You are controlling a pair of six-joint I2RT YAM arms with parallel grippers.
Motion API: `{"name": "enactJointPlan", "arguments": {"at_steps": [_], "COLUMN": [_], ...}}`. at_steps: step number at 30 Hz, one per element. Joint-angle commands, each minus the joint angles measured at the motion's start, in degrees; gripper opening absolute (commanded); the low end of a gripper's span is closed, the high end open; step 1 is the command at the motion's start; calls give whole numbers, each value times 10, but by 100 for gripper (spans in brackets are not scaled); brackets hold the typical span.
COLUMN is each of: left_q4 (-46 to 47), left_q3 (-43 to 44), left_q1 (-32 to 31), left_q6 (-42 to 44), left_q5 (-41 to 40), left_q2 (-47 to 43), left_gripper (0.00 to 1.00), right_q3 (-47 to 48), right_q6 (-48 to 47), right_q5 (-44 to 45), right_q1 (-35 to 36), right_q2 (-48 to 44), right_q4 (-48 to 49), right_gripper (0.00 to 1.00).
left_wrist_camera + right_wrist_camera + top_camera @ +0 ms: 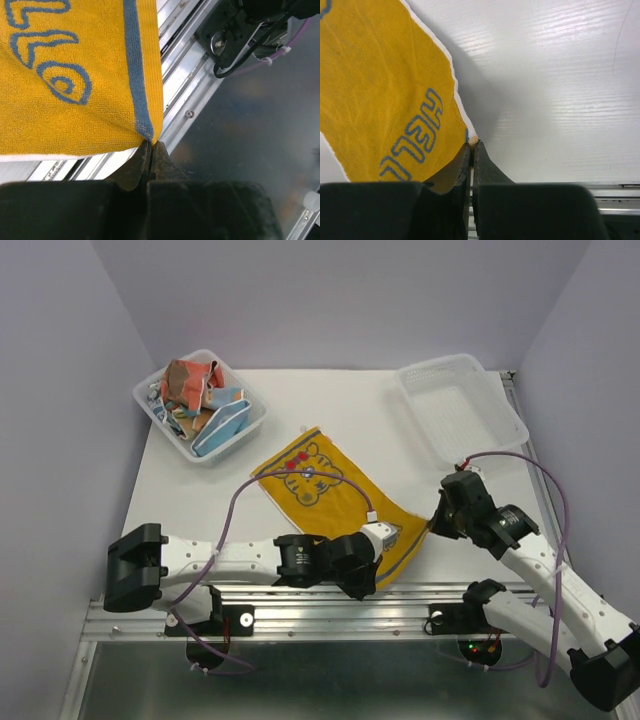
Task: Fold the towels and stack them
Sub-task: Fold the towel
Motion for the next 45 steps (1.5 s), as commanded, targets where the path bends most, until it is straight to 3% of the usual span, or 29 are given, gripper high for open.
{"name": "enactJointPlan", "arguments": {"at_steps": [1, 5, 10, 11, 21, 35, 45], "left_q4": [11, -14, -19, -22, -62, -66, -54], "left_q3": [25, 19, -30, -38, -29, 0, -8], "left_q1": [-1, 27, 130, 181, 301, 451, 511], "left_q6": [13, -11, -42, -41, -24, 1, 6], "left_q5": [8, -58, -67, -74, -146, -141, -115], "left_q2": [-39, -52, -85, -108, -136, -56, -37], "left_gripper": [0, 0, 0, 0, 0, 0, 0], "right_q3": [71, 89, 136, 173, 334, 534, 611], "right_q6": [-9, -25, -38, -45, -87, -107, -113], "right_q5": [29, -6, -32, -32, -56, -110, -109], "right_q1": [2, 2, 2, 2, 2, 2, 2], "right_q2": [6, 50, 132, 185, 394, 635, 710], "right_q4": [-20, 49, 157, 181, 295, 318, 328], "right_gripper": [1, 1, 1, 1, 1, 1, 1]}}
